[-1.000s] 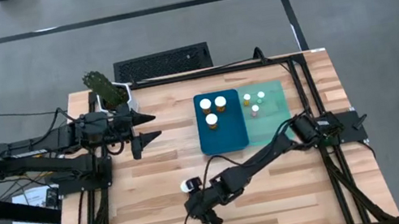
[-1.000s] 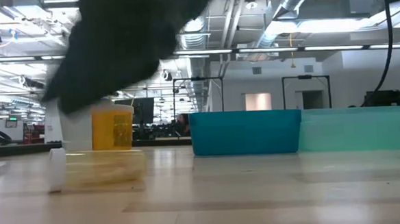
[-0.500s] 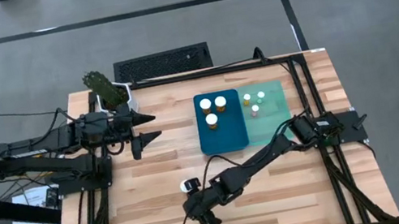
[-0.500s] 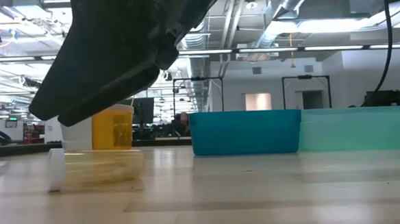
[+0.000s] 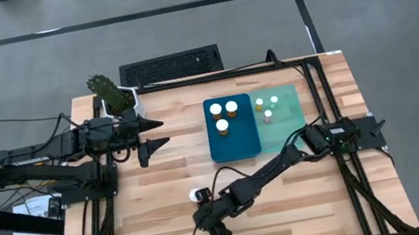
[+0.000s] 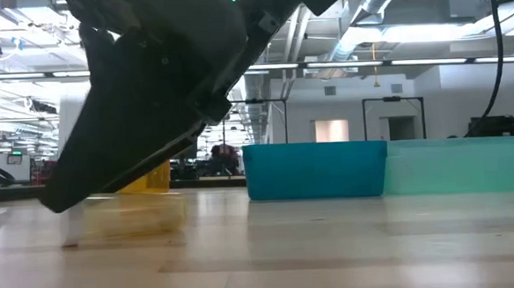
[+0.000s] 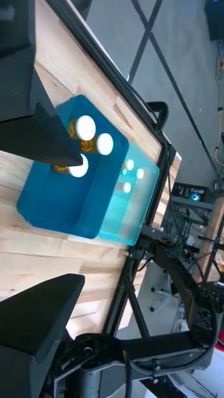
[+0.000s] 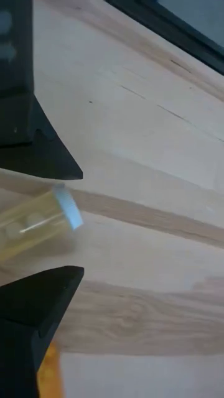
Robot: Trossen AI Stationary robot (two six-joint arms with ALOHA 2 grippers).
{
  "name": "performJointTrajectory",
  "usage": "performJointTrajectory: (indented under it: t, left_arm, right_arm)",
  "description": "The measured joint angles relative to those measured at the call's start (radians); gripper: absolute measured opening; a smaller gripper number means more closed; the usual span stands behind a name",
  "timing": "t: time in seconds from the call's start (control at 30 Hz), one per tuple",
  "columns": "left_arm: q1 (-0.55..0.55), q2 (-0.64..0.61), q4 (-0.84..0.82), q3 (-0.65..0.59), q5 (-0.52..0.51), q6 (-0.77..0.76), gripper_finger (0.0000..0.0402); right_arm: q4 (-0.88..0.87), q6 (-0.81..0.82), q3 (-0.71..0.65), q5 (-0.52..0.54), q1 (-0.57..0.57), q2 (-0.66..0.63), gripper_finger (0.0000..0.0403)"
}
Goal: Pick and place medicine bottles into bin by pill shape (circle, oval)
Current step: Put the small yellow pill bottle into the green bin
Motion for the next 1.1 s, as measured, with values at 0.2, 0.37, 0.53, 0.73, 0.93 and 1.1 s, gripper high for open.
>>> performJointTrajectory:
  t: [0.2,0.37,0.53,0.73,0.93,1.1]
  left_arm:
    - [0.0,0.0,-0.001,0.0,0.0,0.0,0.0291]
    - [0.0,0.0,0.0,0.0,0.0,0.0,0.0291]
    - [0.0,0.0,-0.001,0.0,0.0,0.001,0.0291]
    - [0.0,0.0,-0.001,0.0,-0.001,0.007,0.0291]
    - [0.0,0.0,-0.001,0.0,-0.001,0.007,0.0291]
    - [0.0,0.0,0.0,0.0,0.0,0.007,0.0291]
  right_arm:
    - [-0.003,-0.001,0.001,-0.001,0.002,0.0,0.0246]
    - [-0.005,-0.005,0.001,-0.017,0.001,0.002,0.0229]
    - [0.008,0.002,0.002,-0.04,0.001,0.032,0.022]
    - [0.007,0.023,0.004,-0.027,0.003,0.04,0.0205]
    - [-0.048,0.029,0.061,-0.027,0.004,0.043,0.0161]
    - [-0.054,0.035,0.12,-0.027,0.004,0.043,0.0113]
